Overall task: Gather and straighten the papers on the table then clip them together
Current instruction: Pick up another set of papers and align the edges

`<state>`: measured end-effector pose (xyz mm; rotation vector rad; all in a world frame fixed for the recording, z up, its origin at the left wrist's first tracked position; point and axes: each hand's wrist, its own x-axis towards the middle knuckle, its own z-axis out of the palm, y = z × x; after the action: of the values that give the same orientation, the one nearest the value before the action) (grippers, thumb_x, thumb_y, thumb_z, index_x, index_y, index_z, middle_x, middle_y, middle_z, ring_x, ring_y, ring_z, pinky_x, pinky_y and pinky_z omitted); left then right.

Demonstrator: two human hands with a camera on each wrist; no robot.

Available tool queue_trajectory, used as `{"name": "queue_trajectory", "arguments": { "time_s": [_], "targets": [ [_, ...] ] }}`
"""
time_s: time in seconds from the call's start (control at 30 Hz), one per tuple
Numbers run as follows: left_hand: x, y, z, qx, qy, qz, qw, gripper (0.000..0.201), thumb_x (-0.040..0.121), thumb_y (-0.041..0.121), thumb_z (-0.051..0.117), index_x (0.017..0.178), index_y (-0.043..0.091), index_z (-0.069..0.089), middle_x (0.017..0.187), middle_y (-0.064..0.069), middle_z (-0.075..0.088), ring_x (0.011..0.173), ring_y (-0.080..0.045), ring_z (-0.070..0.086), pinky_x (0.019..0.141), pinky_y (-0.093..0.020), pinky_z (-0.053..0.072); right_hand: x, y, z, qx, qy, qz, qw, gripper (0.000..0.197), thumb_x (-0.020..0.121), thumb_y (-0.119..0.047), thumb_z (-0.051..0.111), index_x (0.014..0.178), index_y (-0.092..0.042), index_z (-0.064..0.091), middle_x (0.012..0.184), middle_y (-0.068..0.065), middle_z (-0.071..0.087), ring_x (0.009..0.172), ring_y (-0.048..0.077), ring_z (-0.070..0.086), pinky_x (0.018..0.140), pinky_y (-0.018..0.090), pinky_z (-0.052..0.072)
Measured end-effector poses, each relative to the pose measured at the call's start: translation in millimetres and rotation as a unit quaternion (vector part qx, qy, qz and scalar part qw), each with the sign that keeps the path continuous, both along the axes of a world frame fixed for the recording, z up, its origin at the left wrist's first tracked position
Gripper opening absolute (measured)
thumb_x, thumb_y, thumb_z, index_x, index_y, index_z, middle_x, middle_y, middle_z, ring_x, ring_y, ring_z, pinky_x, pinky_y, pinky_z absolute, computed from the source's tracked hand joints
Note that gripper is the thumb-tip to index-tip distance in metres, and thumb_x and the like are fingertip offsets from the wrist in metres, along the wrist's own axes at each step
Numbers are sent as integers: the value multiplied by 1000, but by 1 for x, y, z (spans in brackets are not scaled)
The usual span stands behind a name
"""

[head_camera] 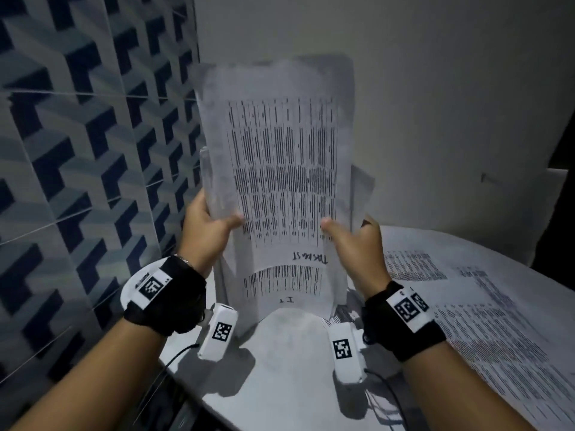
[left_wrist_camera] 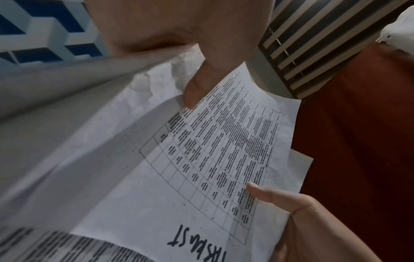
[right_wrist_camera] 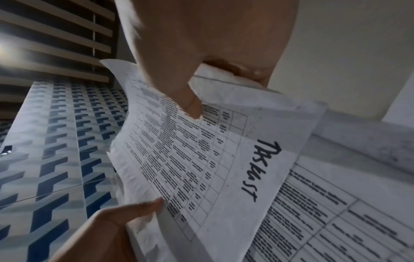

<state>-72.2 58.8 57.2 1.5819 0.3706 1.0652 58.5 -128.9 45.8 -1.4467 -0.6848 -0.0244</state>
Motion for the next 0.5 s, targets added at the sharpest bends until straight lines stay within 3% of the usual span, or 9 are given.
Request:
{"name": "queue_trajectory", "arguments": {
  "time_s": [0.03,0.1,0.17,0.23,0.33,0.4,0.5],
  "targets": [
    [-1,1,-3,-7,-2,-1,1000,47,86,-10,69,121,21,61,112,5,75,99,-7,74,93,-40,59,0,1,-2,3,7,6,1000,21,92,-18,70,99,1,64,98,8,74,90,15,72,91,48,58],
    [-4,2,-5,-21,-9,-8,1000,54,84,-11,70,127,18,59,115,4,74,102,-8,73,93,-39,58,0,3,-3,14,24,24,999,7,92,-11,68,91,-16,64,94,-6,73,84,-2,69,78,25,56],
    [-6,4,-7,-30,-19,-16,999,63,81,-12,73,135,14,55,122,1,73,108,-12,72,95,-41,57,0,4,0,40,44,34,998,27,89,3,64,92,-24,63,91,-12,72,75,-10,67,67,10,50],
    [-6,5,-10,-35,-27,-18,999,69,77,-11,76,137,14,52,125,-1,72,113,-16,71,98,-43,56,3,5,4,71,61,27,995,38,85,10,60,98,-26,65,89,-13,74,78,-3,69,64,11,52],
    [-5,8,-12,-43,-36,-19,998,72,74,-9,81,138,10,53,125,-4,72,114,-19,70,103,-47,54,6,8,6,87,80,21,993,43,82,11,57,100,-28,63,96,-5,75,92,17,71,73,27,58],
    [-4,9,-12,-50,-39,-22,998,73,75,-10,80,139,12,52,126,-4,71,115,-19,69,104,-48,53,7,9,4,87,84,23,992,44,80,12,56,101,-26,63,98,0,74,91,21,70,75,35,59],
    [-3,8,-11,-47,-39,-26,998,68,77,-9,77,134,18,50,124,-3,71,111,-17,71,100,-49,56,8,10,1,75,88,35,993,46,79,15,53,106,-22,60,100,4,72,90,21,68,69,29,59]
  ]
}}
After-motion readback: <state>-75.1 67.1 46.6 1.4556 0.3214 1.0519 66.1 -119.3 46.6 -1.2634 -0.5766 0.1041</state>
